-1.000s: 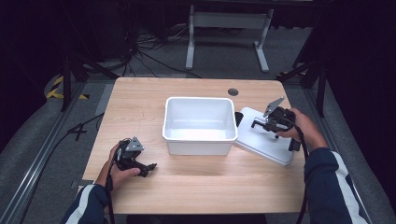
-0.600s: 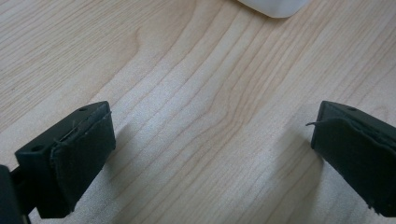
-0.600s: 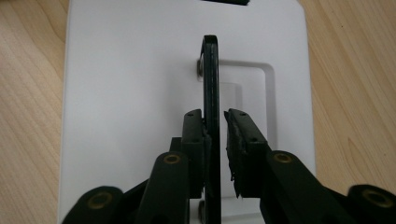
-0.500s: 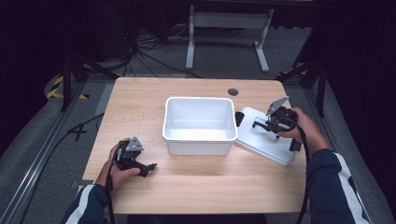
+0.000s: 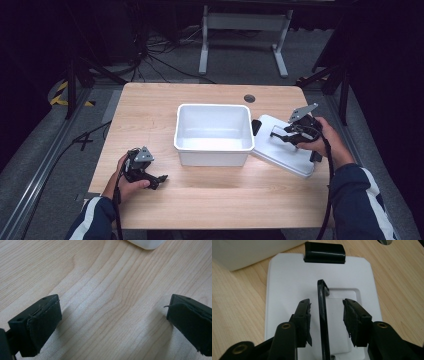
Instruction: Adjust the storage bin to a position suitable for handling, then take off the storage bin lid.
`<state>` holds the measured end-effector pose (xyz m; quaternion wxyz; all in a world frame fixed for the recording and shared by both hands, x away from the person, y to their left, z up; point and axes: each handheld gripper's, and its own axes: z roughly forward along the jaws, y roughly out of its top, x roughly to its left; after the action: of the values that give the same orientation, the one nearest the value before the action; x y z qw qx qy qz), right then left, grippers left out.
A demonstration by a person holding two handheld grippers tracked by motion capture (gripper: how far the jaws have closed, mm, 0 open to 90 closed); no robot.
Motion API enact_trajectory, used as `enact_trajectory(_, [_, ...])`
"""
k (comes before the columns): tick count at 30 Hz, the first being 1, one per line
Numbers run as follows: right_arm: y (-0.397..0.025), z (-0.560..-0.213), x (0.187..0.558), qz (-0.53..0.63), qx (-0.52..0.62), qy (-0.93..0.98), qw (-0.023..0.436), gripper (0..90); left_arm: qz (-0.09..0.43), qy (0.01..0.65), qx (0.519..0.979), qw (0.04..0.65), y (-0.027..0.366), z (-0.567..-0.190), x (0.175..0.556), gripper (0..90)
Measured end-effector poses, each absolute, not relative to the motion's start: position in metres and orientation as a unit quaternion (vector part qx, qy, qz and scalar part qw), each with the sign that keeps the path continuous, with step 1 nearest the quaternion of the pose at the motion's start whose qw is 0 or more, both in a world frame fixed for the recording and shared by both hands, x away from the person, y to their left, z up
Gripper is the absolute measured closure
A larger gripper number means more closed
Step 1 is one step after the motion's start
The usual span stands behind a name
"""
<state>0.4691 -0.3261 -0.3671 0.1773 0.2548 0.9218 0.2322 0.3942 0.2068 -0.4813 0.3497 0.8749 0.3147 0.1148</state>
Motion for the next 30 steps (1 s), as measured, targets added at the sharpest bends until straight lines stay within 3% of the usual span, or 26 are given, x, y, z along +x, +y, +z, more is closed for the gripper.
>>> enact_trajectory(30, [-0.348,-0.353,0.405,0.297,0.286,0.881,0.231,47.4,0.115,0.315,0.875,0.350,0.207,-0.481,0.394,0.2])
